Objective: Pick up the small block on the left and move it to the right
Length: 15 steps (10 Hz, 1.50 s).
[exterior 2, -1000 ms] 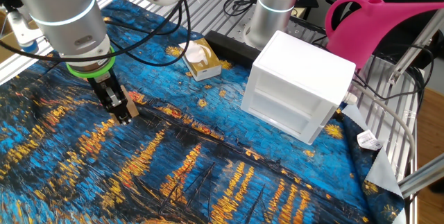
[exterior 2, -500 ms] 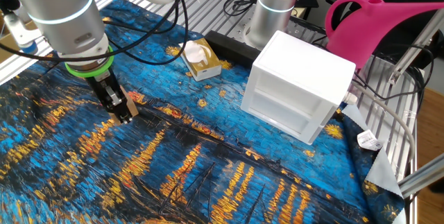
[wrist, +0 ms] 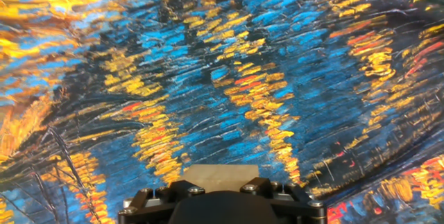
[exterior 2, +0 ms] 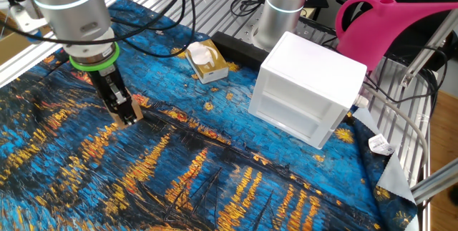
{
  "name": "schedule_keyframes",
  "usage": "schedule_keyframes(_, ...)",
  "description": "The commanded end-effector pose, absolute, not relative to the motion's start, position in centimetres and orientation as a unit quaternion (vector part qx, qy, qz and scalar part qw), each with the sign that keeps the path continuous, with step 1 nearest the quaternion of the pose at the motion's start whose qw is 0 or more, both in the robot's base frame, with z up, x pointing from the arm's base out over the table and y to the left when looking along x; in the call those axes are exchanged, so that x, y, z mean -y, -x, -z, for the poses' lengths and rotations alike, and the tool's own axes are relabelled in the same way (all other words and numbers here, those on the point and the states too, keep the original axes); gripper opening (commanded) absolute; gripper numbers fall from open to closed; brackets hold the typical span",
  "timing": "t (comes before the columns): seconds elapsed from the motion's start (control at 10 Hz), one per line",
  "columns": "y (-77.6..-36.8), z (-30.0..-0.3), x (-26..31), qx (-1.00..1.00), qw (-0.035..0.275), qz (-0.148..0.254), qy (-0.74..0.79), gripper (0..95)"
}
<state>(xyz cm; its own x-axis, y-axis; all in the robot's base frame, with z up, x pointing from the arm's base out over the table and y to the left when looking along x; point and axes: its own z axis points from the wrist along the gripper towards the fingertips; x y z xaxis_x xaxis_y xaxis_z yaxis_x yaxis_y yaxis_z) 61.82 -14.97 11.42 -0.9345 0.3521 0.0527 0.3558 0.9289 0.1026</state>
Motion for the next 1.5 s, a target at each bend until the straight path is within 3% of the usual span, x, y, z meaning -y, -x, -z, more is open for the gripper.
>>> schedule_keyframes(0.1,-61.9,-11.4,15.0,0.981,0.026,0.055,0.186,0.0)
schedule_keyframes(1.5,-60.7,-13.3,6.3,0.969,0.027,0.018,0.247,0.0)
